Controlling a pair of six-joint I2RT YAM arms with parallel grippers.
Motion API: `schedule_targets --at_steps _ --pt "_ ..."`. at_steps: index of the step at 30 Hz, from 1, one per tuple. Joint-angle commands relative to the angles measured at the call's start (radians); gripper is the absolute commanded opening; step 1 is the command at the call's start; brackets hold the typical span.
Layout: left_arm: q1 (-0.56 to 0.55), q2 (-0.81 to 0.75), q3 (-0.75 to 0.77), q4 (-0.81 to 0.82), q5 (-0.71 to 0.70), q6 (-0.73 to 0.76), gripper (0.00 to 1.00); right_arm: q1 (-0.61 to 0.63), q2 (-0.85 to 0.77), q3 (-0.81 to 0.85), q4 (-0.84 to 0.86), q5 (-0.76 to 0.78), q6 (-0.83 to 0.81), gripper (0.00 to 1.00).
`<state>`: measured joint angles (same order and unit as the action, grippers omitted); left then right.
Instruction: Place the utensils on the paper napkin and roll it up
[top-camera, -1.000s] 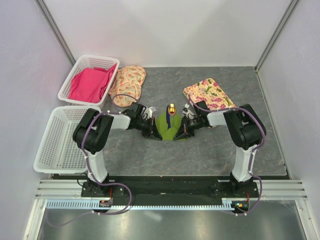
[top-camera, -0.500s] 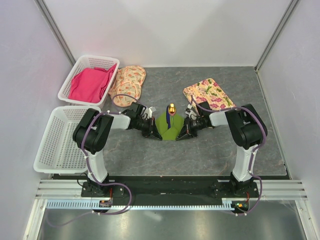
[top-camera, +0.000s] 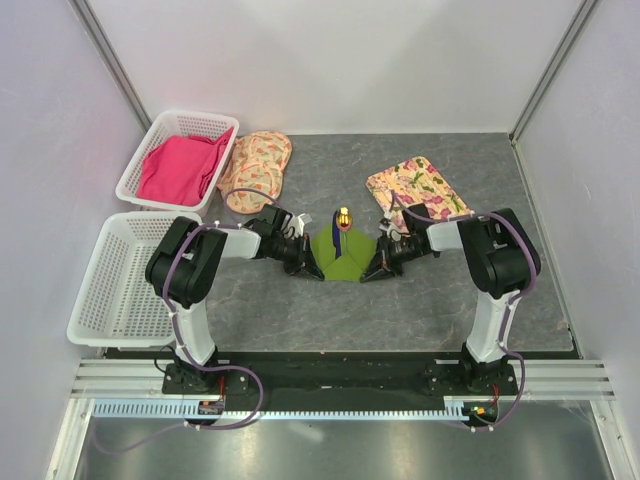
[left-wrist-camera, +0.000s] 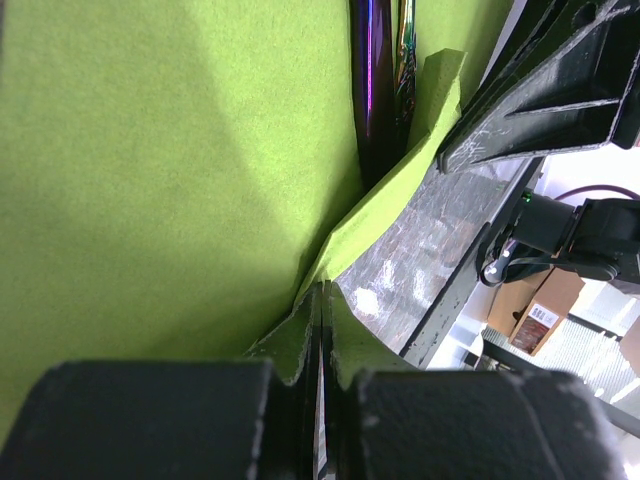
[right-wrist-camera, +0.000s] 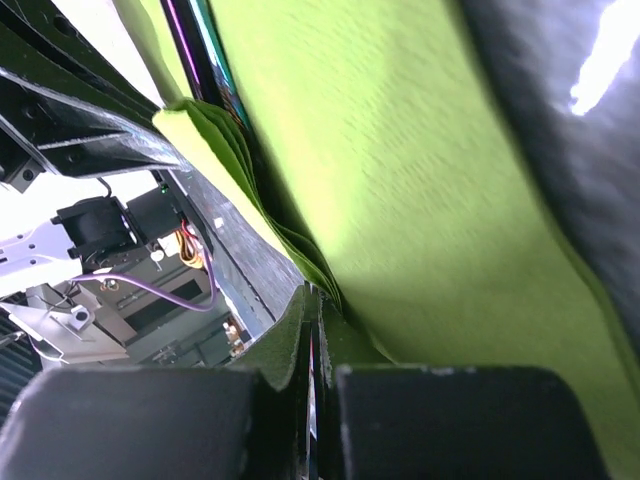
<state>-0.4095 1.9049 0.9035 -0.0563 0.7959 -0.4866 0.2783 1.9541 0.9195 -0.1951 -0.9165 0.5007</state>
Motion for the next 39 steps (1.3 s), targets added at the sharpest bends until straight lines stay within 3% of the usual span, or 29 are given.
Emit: schedule_targets --at_steps 1,12,19,28,34,39 --pt "0.018 0.034 -0.023 -0.068 -0.109 0.022 0.02 -0.027 -0.021 -0.028 -0.044 0.065 -0.063 0.0" --pt "0.018 0.029 -0.025 -0.07 -0.1 0.028 0.02 -0.048 -0.075 -0.024 -0.083 0.038 -0.094 0.0" --pt "0.018 0.019 -0.025 -0.059 -0.081 0.029 0.02 0.018 -0.141 0.021 -0.014 0.019 -0.05 0.0" --pt "0.02 0.002 -0.025 -0.031 -0.061 0.019 0.04 0.068 -0.054 0.088 0.034 0.065 -0.013 0.0" --pt "0.017 -0.041 -0.032 0.019 -0.014 0.008 0.09 0.068 0.002 0.097 0.043 0.1 -0.016 0.0" --pt "0.017 -0.082 -0.041 0.127 0.054 -0.043 0.22 0.07 0.025 0.107 0.043 0.107 -0.014 0.0"
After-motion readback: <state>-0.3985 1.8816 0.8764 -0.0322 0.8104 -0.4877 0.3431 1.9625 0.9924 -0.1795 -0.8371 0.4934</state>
